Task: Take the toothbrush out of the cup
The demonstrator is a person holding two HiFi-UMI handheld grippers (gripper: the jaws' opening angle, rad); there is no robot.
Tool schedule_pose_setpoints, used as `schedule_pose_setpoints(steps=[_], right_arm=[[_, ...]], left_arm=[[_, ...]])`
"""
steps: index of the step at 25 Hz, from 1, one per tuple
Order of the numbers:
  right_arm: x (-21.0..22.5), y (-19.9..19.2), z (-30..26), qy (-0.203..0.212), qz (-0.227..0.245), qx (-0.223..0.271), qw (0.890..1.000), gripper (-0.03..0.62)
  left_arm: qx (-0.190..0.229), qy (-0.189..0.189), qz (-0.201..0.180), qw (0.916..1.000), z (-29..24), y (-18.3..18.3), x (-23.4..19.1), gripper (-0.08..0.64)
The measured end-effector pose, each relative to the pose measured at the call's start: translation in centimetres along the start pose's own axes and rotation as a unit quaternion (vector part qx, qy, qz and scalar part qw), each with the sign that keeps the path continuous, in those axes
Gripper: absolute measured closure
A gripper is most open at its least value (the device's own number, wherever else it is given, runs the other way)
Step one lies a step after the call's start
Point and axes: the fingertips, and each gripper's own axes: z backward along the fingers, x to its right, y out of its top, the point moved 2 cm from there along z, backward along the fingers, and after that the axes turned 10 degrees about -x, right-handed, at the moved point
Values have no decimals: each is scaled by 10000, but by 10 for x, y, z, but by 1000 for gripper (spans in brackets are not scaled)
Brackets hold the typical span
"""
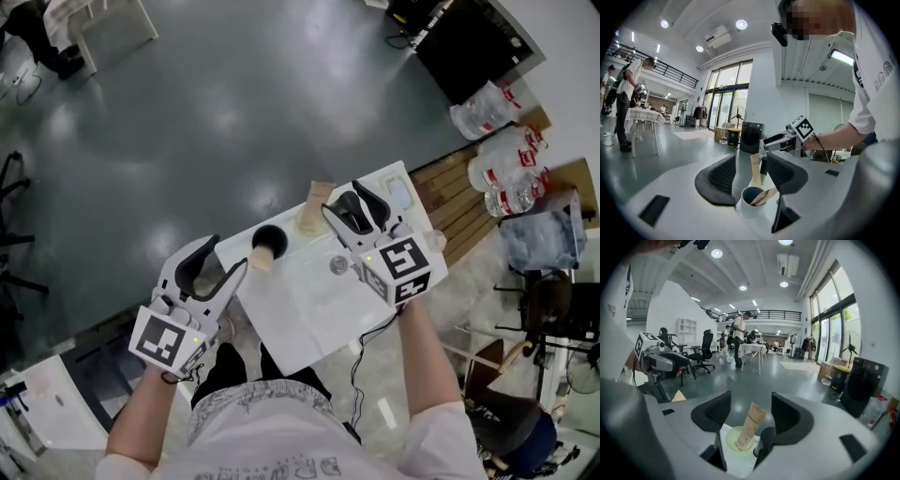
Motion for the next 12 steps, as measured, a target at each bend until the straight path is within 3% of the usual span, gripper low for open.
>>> schedule_pose_setpoints(steps=[12], right_arm=[[6,0,-27,688,1013,-713,9899,308]], left_arm=[[121,105,63,9999,-31,13,-6,333]])
